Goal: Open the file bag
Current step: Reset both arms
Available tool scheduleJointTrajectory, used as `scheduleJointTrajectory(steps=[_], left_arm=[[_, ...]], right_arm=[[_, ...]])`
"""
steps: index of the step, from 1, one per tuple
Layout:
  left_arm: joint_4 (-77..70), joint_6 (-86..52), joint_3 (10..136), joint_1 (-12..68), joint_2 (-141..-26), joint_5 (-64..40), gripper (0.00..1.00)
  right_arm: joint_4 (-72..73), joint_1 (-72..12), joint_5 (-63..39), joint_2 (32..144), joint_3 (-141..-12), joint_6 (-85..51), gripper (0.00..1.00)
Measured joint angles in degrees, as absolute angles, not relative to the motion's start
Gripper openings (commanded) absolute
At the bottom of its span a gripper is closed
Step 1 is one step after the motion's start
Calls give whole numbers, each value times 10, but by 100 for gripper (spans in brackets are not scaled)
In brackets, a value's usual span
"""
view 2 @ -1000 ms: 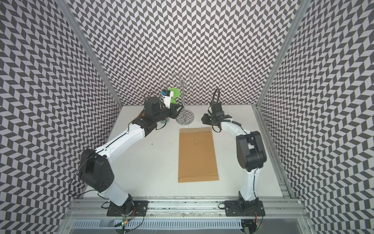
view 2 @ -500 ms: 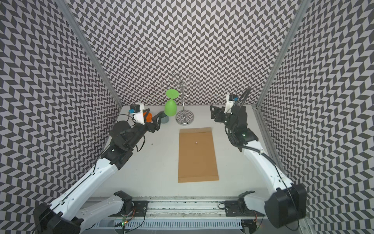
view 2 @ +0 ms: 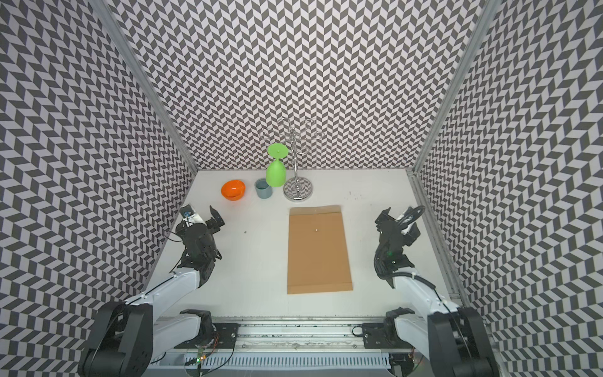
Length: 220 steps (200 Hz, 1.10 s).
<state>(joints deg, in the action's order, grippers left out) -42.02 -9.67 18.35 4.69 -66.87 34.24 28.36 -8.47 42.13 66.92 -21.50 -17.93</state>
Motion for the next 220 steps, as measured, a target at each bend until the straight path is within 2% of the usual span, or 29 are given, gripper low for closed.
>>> scheduleJointTrajectory(steps=[22,42,77,95,117,220], left_arm=[[-486,-107,133,33,-709,327,100],[-559,-107,106,22,-760,306,100],[-656,-84,98,0,-832,208,100],[-716,-56,116,3,-890,145,100],[-726,-41,130,9,-900,112,100],[-756,-6,128,53,-896,162,100]], right_arm=[[328,-71,444,739,-185,-162,99],[367,-61,419,778,-180,-139,99],[558,-45,250,864,-176,-67,99],[595,-43,176,881,-160,-39,99],[632,-35,123,882,-151,-25,99],[666,-32,77,882,-151,-10,99]])
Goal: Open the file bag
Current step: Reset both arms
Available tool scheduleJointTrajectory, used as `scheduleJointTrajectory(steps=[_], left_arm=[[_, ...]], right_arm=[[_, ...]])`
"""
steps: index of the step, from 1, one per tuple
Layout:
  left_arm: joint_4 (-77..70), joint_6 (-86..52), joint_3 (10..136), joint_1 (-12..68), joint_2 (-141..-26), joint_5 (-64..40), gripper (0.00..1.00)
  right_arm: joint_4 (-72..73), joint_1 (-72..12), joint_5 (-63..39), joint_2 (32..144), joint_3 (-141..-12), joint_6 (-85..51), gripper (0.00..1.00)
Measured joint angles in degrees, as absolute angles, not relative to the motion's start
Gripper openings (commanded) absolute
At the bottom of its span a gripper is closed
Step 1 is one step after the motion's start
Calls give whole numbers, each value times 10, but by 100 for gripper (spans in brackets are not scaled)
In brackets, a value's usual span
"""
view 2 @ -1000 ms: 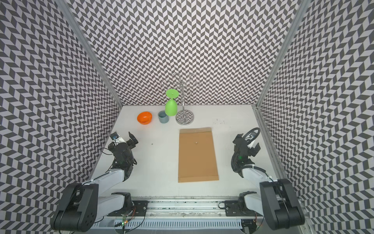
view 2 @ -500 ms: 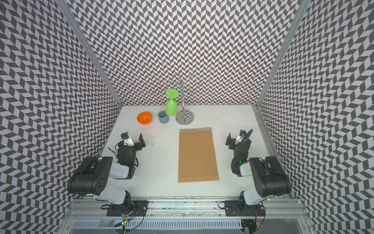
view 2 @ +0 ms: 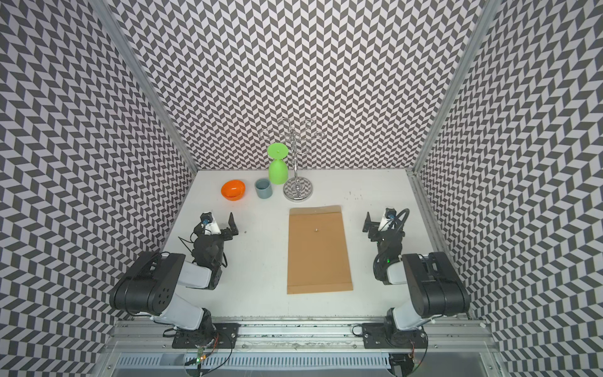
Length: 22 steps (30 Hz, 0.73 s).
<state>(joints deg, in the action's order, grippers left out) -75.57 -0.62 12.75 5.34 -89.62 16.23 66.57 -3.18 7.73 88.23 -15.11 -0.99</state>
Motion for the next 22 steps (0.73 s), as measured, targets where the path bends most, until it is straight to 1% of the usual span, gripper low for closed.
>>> scheduleJointTrajectory(steps=[9,22], left_arm=[[-744,-8,130,32,-896,134,100],[-724,-10,146,22,-897,107,100]], right_arm=[[669,-32,76,882,-151,-10,99],[674,-32,76,882,-151,-8,99]])
